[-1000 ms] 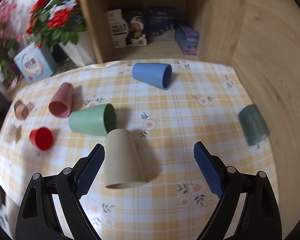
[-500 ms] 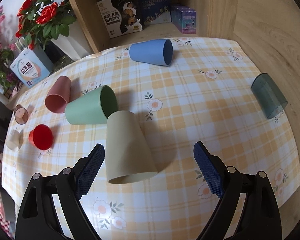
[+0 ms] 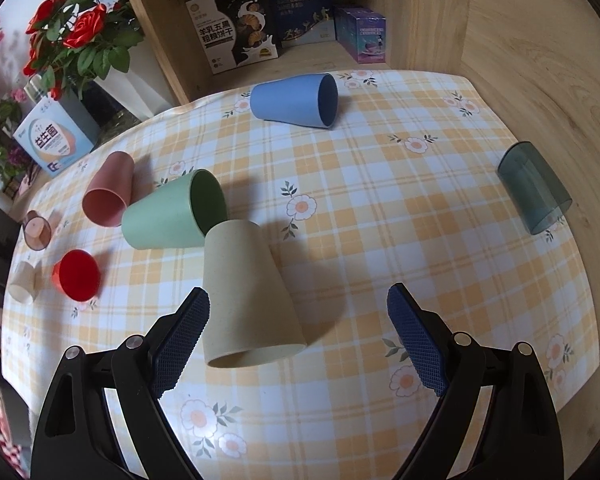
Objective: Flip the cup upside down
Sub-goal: 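Move the left tool toward the translucent brown cup lying on its side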
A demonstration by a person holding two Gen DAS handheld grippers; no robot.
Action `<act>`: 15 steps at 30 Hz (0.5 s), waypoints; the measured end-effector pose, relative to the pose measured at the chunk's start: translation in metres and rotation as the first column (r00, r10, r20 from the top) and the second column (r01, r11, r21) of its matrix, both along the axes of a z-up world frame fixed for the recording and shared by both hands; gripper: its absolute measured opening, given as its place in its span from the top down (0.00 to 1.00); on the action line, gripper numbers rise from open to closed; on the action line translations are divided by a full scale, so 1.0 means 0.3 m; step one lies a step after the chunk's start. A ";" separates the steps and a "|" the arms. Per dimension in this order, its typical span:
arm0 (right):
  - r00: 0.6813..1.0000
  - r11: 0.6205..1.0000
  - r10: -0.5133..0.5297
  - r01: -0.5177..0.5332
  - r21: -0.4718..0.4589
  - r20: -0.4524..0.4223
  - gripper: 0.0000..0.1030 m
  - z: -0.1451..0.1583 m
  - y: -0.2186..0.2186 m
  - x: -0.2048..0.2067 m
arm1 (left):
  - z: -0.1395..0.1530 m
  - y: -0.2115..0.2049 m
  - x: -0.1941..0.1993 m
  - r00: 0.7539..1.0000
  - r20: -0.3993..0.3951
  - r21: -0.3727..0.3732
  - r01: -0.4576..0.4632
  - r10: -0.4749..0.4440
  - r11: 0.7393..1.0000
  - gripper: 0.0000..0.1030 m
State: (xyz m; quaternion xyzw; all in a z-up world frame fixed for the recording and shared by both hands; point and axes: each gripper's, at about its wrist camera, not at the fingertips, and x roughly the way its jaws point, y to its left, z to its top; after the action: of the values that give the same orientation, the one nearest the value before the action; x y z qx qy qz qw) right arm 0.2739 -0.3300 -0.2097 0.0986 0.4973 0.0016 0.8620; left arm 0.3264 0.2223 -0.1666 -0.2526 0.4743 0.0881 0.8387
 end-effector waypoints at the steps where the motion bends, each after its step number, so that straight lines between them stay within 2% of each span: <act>1: 1.000 1.000 0.000 0.000 0.001 -0.001 0.15 0.000 0.002 0.002 | -0.008 0.017 0.040 1.000 -0.014 -0.015 -0.014 0.014 1.000 0.24; 5: 1.000 1.000 -0.003 0.003 0.000 -0.012 0.15 -0.005 0.006 0.008 | -0.083 0.105 0.232 0.988 -0.131 -0.116 -0.099 0.083 0.988 0.24; 10: 0.999 1.000 -0.022 0.022 0.001 -0.031 0.15 -0.014 -0.015 0.013 | -0.165 0.154 0.374 0.961 -0.235 -0.057 -0.161 0.144 0.985 0.25; 15: 0.998 0.999 -0.045 0.046 0.014 -0.050 0.15 -0.036 -0.040 0.030 | -0.258 0.190 0.430 0.948 -0.278 -0.090 -0.188 0.156 0.978 0.30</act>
State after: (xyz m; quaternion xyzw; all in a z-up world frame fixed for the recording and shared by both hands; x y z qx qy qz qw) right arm 0.2829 -0.3419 -0.2203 0.1163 0.5163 -0.0167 0.8483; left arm 0.4553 0.2792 -0.2440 -0.3268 0.5645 0.1670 0.7393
